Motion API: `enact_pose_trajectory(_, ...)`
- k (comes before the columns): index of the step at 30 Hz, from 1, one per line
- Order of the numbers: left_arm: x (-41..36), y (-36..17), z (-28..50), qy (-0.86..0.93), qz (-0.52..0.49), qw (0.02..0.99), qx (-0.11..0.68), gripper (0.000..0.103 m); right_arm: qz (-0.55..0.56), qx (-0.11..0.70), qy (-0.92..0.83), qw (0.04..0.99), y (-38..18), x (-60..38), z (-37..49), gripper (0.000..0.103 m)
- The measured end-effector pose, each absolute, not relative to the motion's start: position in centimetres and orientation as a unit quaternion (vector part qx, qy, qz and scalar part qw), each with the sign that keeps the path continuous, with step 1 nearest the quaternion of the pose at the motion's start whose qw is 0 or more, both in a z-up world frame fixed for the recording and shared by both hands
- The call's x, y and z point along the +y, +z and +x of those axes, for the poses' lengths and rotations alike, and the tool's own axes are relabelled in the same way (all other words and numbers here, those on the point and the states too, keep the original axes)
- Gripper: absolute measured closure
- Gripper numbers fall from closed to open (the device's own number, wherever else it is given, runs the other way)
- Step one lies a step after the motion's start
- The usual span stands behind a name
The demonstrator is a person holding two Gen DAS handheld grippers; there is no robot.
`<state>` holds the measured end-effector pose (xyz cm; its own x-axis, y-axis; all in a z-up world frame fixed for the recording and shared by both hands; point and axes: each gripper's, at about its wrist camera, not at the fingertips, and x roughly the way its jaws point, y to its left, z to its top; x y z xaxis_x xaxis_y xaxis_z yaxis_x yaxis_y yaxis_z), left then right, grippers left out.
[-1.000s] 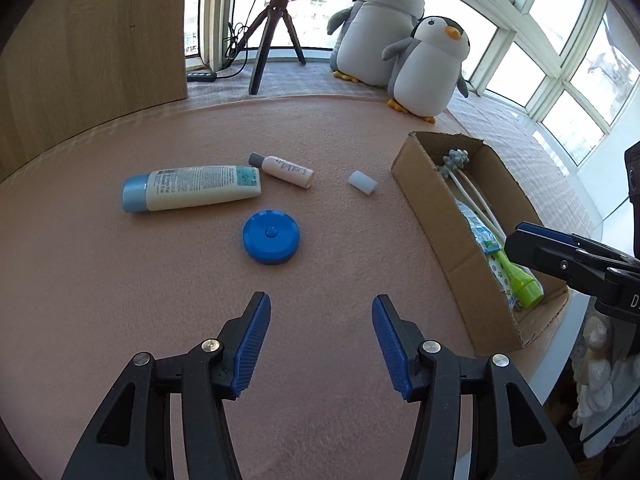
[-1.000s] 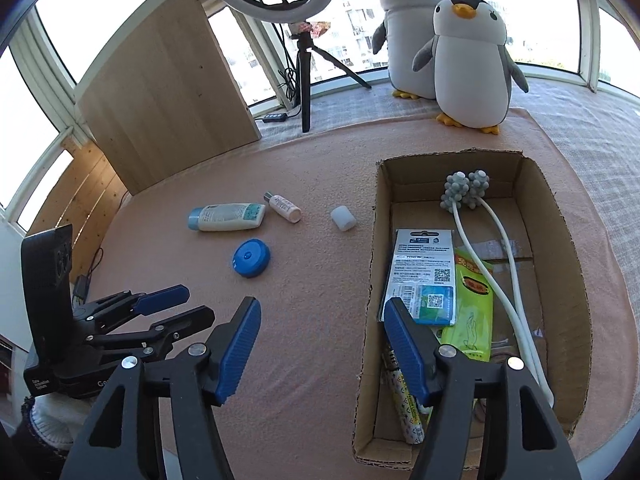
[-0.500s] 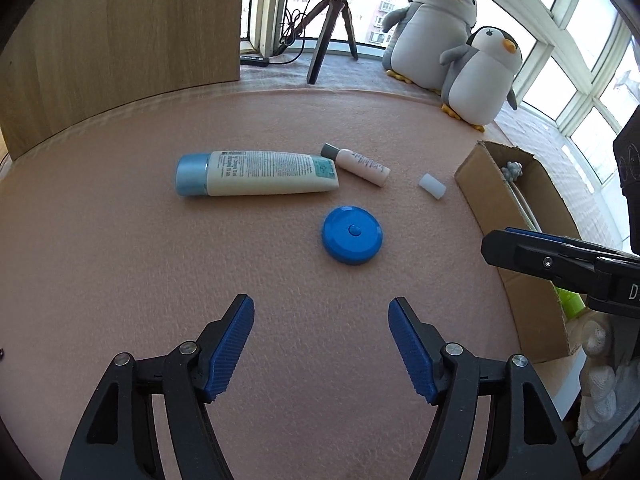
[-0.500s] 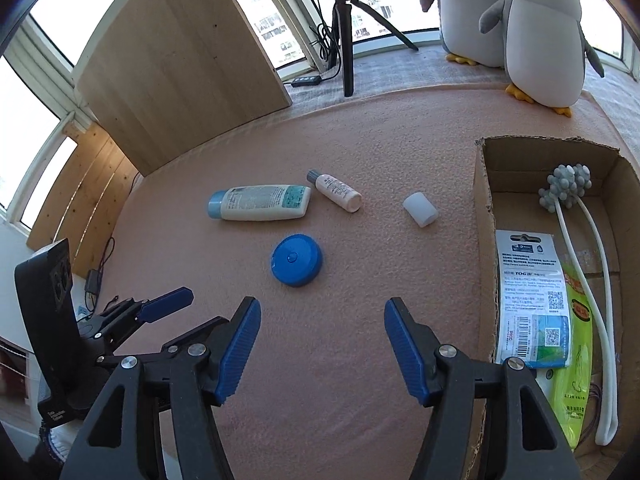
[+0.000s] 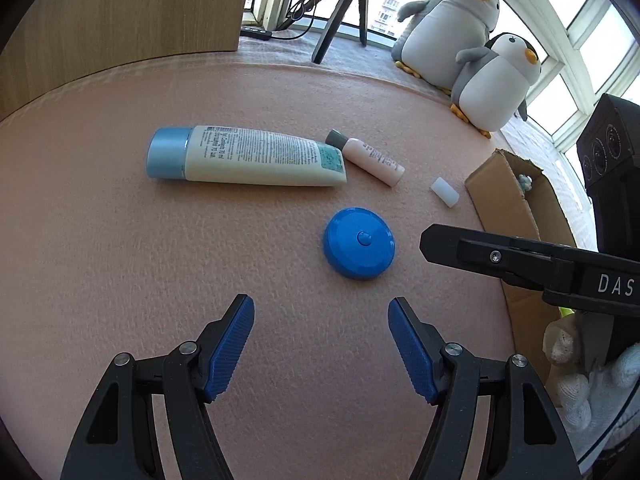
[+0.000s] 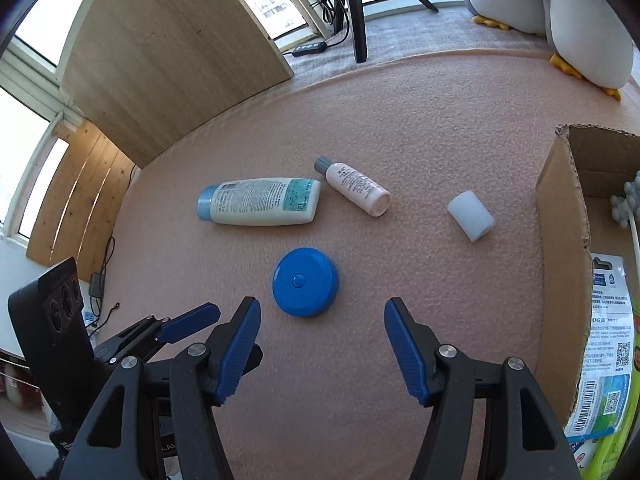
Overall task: Organize objects
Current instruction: 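Open both tools over the box and move the right tool to the blue tape measure, then close the right tool on the blue round tape measure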
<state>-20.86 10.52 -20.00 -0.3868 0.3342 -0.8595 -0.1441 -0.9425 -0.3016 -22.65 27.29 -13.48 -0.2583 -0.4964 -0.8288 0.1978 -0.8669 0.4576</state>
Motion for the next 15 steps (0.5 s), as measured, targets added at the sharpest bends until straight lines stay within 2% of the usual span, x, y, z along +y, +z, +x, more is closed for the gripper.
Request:
enact_pose_trajectory(3, 10.6, -20.4, -21.5, 0.825, -0.535, 0.151, -0.102, 0.031, 0.571, -0.133, -0.779, 0.221, -14.0, 26.9, -23.4, 0.042)
enact_pose_trajectory(9, 11.5, -20.8, -22.6, 0.82, -0.537, 0.164, -0.111, 0.038, 0.578, -0.144, -0.769, 0.231, -14.7, 26.1, -24.5, 0.044)
enact_pose_trajectory(13, 11.9, -21.2, -23.2, 0.816, -0.539, 0.171, -0.119, 0.043, 0.587, -0.148, -0.76, 0.237, -15.2, 25.7, -25.0, 0.054)
enact_pose_trajectory(15, 11.9, -21.4, -23.4, 0.814, -0.54, 0.175, -0.124, 0.046, 0.589, -0.147, -0.759, 0.235, -15.5, 25.7, -25.1, 0.056)
